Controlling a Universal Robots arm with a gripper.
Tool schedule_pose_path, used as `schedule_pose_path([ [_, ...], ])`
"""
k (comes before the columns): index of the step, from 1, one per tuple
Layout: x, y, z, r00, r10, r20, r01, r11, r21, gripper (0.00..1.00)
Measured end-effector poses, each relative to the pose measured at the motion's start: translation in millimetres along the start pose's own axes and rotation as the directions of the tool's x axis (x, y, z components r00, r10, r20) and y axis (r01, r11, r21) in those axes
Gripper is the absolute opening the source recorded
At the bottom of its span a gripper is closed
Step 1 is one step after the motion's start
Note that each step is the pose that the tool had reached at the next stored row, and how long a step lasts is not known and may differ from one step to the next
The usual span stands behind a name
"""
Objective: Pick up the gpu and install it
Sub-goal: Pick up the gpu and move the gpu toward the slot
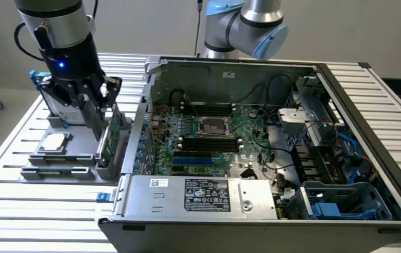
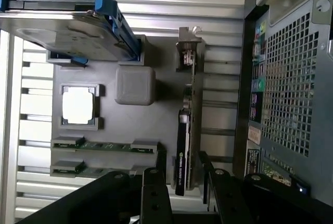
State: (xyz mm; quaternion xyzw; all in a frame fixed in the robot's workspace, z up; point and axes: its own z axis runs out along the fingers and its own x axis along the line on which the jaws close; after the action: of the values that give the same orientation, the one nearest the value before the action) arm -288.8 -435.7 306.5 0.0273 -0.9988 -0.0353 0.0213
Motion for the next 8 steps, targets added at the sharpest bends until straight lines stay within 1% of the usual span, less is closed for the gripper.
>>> schedule_pose_path([
  [4, -1.9, -2.8, 7.0, 1.0000, -0.008, -0.0005, 0.008, 1.0000, 0.0004, 0.36],
  [6, -2.3, -4.6, 10.5, 1.0000, -0.009, -0.0006, 0.009, 1.0000, 0.0004, 0.38],
  [7, -2.3, -5.1, 12.2, 1.0000, -0.009, -0.0006, 0.009, 1.0000, 0.0004, 0.44],
  [8, -2.3, -5.3, 14.2, 1.0000, -0.009, -0.0006, 0.009, 1.0000, 0.0004, 0.44],
])
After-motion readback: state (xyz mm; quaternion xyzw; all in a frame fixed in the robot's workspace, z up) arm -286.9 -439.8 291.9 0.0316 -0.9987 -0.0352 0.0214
